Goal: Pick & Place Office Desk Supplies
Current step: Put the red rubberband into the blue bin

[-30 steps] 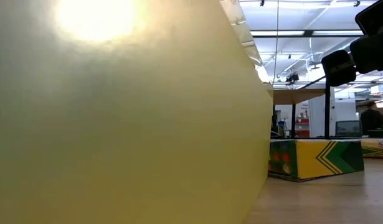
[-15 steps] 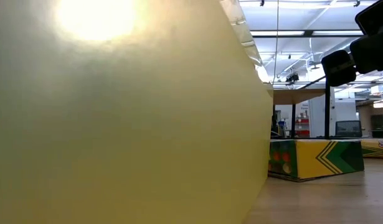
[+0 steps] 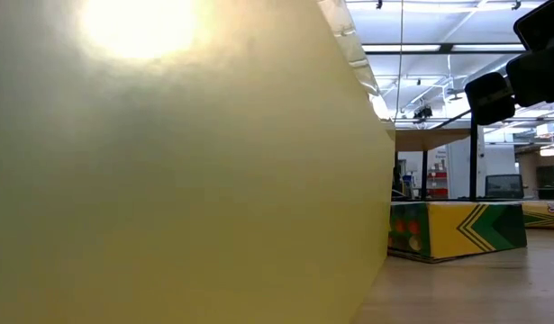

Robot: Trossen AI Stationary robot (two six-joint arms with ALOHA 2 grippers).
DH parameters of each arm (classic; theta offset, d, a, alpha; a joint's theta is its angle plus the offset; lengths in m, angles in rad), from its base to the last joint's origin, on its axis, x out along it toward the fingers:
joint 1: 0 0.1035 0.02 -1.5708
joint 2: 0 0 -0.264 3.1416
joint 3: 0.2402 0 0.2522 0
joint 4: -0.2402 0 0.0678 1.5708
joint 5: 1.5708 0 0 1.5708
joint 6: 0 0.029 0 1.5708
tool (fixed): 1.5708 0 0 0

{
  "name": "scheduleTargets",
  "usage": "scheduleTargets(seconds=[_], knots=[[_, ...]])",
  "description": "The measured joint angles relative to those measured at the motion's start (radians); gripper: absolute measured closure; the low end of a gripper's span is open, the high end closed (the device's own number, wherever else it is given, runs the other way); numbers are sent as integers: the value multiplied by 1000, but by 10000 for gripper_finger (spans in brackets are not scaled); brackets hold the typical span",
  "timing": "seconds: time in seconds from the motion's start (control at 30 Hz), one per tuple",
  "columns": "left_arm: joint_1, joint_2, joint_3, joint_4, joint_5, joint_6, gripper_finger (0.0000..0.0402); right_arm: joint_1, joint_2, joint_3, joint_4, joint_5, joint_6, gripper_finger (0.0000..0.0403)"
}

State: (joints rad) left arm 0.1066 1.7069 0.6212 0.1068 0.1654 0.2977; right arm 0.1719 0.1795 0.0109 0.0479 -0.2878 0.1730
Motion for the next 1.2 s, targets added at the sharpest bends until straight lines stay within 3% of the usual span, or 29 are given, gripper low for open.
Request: scheduleTargets(seconds=[0.17, 0.43, 0.73, 0.93, 1.2], knots=[[0, 0, 0, 1, 0, 1, 397, 0, 0, 0, 0, 0, 0, 394], [0, -12, -2, 1, 8, 5, 399, 0, 0, 0, 0, 0, 0, 394], [-4, -154, 13, -158, -15, -76, 400, 0, 0, 0, 0, 0, 0, 394], [-55, -264, 63, -361, -107, -168, 400, 0, 1, 0, 0, 0, 0, 394], [-193, -344, 166, -636, -305, -396, 400, 0, -1, 0, 0, 0, 0, 394]])
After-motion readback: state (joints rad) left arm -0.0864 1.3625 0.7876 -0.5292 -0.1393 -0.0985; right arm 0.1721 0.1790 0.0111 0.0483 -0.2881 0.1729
